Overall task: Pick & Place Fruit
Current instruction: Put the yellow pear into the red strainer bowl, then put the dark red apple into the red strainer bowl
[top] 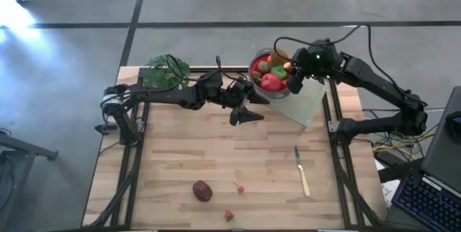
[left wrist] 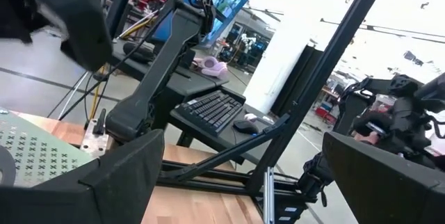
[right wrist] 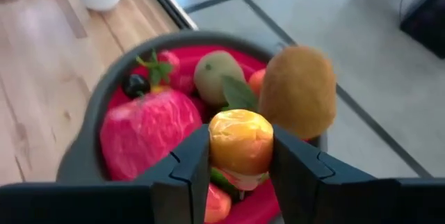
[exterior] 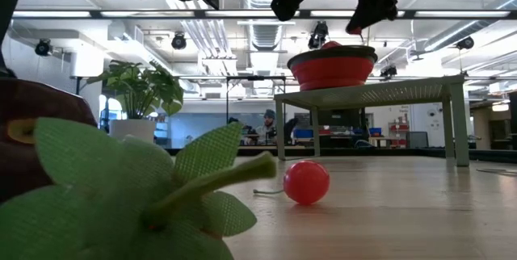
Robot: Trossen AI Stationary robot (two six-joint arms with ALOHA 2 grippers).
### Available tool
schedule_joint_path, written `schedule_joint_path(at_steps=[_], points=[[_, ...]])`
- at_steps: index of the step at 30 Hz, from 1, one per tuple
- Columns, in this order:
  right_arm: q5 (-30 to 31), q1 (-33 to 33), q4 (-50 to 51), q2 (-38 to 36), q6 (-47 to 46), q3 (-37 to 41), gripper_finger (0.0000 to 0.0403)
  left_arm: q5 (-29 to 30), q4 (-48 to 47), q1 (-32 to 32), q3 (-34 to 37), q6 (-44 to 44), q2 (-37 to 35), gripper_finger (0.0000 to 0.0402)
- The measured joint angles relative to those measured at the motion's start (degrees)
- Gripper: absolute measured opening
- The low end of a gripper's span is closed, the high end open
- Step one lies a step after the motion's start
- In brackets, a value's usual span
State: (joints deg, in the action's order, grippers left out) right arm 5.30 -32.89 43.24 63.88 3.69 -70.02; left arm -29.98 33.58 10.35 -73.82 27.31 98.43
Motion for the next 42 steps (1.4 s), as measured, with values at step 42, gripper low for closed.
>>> schedule_joint_path(at_steps=[42], points=[[0.2,3.3,6.4,-0.1,-0.7,-2.2,0.0220,-6.4,-25.2,-2.5,0.0,-24.6,-1.9,0.0397]])
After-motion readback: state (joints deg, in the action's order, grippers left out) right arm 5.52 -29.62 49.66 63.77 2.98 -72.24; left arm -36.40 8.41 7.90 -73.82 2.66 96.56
